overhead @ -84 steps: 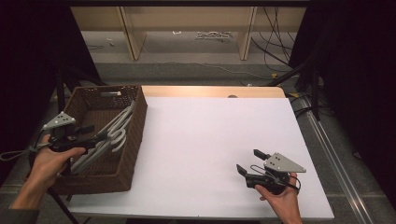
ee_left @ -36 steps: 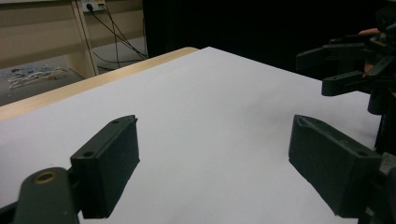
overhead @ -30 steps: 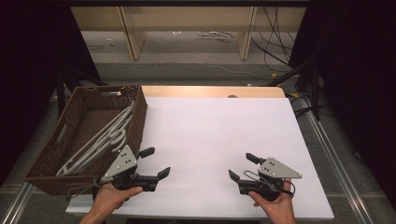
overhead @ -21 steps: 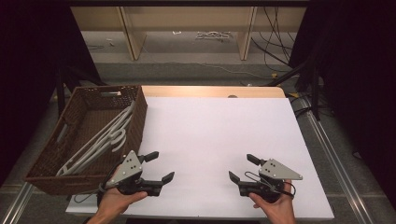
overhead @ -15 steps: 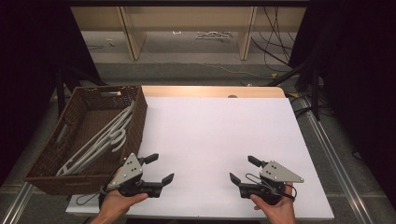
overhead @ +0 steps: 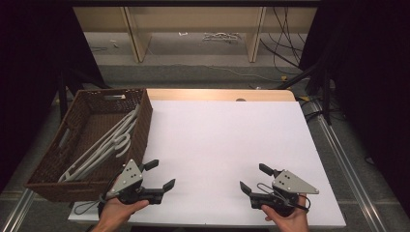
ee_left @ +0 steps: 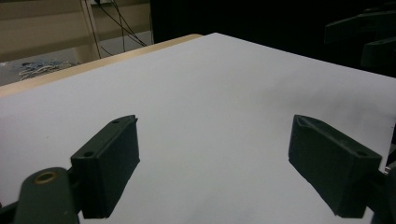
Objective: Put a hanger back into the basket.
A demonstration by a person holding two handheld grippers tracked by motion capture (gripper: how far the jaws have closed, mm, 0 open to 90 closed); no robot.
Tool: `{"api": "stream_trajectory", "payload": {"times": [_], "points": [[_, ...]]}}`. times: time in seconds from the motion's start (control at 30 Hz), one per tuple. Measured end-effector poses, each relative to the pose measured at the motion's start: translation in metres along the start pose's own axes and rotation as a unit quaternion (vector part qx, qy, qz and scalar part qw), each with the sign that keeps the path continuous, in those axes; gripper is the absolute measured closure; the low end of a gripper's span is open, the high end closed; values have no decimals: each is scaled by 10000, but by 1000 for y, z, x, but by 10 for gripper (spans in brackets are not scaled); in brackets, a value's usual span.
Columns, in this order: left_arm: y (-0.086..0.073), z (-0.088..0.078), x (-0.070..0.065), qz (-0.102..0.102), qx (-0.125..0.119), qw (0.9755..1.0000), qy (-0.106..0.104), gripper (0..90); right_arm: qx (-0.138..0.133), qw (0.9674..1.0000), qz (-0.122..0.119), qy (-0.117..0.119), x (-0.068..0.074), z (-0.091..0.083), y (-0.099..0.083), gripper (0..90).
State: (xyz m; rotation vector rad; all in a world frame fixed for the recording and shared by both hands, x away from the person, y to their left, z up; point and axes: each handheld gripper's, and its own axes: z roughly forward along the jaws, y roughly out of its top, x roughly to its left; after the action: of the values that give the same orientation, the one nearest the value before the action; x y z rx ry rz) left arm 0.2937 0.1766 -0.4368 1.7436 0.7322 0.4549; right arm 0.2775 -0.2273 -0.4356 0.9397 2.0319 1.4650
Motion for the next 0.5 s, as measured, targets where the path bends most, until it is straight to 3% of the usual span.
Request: {"api": "stream_trajectory", "payload": {"times": [0.13,0.23,0.27,0.3,0.4,0.5], "points": [[0,1,1,14,46,10000,5,162,-19,10000,63,42,0,2,-1,157],[0,1,1,-8,22,10000,-1,162,-56,9999,-109,-24,-1,2,0,157],[0,1,0,-71,22,10000,1,162,2,10000,-10,3,0,2,0,157],[0,1,1,2,17,10000,-9,162,-29,10000,1,-18,0,2,0,157],[0,1,0,-71,19,10000,-8,162,-13,10000,3,-30,0,1,0,157],[0,2,0,-7,-4,10000,-52,161,-16,10000,-31,-18,0,1,0,158]]}}
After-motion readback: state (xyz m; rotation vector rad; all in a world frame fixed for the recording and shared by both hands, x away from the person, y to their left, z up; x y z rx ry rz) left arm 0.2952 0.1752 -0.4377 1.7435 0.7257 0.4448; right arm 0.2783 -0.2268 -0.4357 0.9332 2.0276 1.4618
